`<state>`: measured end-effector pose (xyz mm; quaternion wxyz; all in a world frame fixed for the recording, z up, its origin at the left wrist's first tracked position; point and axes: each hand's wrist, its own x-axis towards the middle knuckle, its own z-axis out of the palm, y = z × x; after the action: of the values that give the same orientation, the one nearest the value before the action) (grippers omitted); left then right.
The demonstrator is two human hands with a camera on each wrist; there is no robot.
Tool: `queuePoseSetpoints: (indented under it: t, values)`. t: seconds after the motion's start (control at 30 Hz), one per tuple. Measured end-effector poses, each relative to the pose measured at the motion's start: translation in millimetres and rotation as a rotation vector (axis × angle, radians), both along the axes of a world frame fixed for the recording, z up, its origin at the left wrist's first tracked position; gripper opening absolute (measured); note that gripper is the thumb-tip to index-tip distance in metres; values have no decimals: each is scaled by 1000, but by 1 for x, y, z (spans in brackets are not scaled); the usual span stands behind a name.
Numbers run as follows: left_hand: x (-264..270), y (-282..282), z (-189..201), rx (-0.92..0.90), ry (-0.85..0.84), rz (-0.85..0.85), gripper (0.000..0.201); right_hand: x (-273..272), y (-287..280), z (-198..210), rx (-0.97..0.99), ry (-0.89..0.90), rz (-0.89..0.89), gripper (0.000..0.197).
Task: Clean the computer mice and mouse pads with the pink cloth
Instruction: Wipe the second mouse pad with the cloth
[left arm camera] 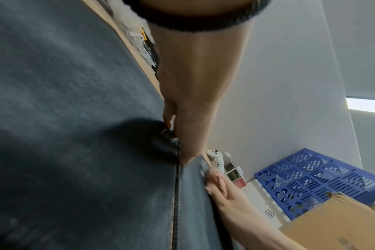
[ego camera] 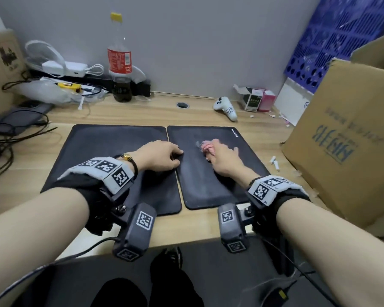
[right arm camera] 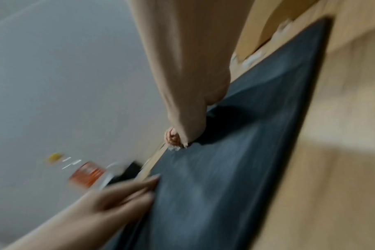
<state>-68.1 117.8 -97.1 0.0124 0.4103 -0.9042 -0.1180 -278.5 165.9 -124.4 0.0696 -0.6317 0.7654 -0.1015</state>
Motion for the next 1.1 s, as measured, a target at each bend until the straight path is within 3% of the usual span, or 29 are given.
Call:
queuePoseSetpoints:
  t: [0.07, 0.13, 0.27, 0.4, 0.47, 0.53, 0.63, 0.8, 0.9, 1.0, 1.1]
  values:
    - [2, -1, -1, 23, 15, 14, 39, 34, 0, -4, 17, -90, 202, 40]
    - [8, -2, 0, 41, 17, 49, 41, 32, -1, 2, 59, -70, 237, 47]
    - [30, -10, -2, 0, 40, 126, 41, -31, -5, 16, 58, 31, -22, 41]
    - [47, -22, -10, -14, 77, 120, 39, -90, -10, 36, -227, -25, -160, 32]
    - [50, -25, -12, 4, 98, 100, 38, -112, -11, 46, -281, -32, -180, 51]
    - [54, -24, -12, 33, 149, 92, 38, -119, -10, 48, -210, -46, -280, 76]
    - [67, -17, -11, 34, 183, 149, 38, -106, -10, 36, -133, -75, -321, 67]
    - [117, -11, -7, -16, 117, 369, 38, -49, -12, 20, -105, -73, -148, 32]
    - [151, -4, -5, -5, 121, 503, 37, 4, -9, 22, -100, -104, -20, 29]
    - [171, 8, -2, 34, 238, 627, 38, 63, -5, 26, 60, -146, 74, 31]
    - [175, 16, 0, 104, 504, 801, 47, 108, 1, 26, 178, -54, 46, 37]
